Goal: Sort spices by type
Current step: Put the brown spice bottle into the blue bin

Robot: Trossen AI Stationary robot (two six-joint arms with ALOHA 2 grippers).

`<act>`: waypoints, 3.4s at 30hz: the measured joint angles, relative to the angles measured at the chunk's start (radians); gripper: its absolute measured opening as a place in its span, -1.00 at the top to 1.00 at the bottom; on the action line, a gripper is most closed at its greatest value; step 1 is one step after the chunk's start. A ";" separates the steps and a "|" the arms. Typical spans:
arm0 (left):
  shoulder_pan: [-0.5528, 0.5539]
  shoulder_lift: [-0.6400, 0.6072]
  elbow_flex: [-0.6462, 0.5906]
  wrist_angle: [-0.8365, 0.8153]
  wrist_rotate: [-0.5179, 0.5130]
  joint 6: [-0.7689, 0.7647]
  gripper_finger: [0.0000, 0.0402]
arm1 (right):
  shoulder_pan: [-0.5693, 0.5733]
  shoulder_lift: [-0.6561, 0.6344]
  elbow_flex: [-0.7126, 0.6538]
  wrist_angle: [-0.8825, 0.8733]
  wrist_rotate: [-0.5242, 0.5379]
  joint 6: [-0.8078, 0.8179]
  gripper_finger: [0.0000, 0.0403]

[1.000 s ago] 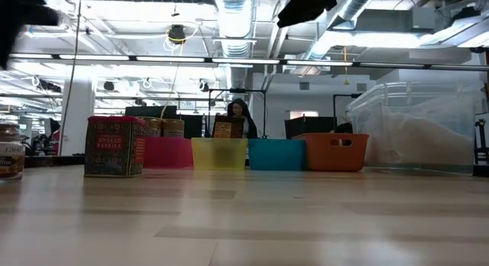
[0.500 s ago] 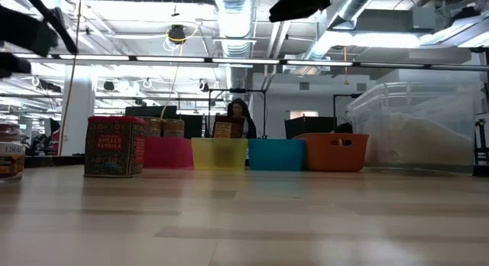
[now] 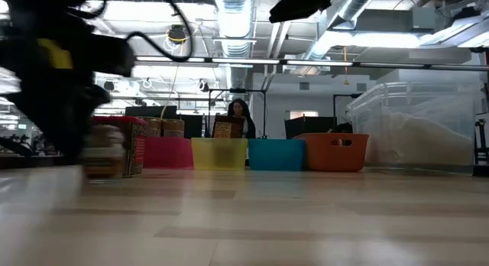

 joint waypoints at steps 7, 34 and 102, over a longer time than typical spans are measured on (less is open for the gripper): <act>0.132 0.095 -0.005 0.218 -0.003 0.154 0.38 | 0.000 0.000 0.000 -0.011 0.000 0.001 -0.42; 0.195 -0.079 0.171 0.102 -0.173 0.402 0.44 | 0.062 0.069 0.000 -0.199 0.000 0.141 -0.42; 0.385 -0.513 0.041 0.224 -0.367 0.585 0.50 | 0.089 0.790 0.452 -0.482 -0.204 0.079 -0.42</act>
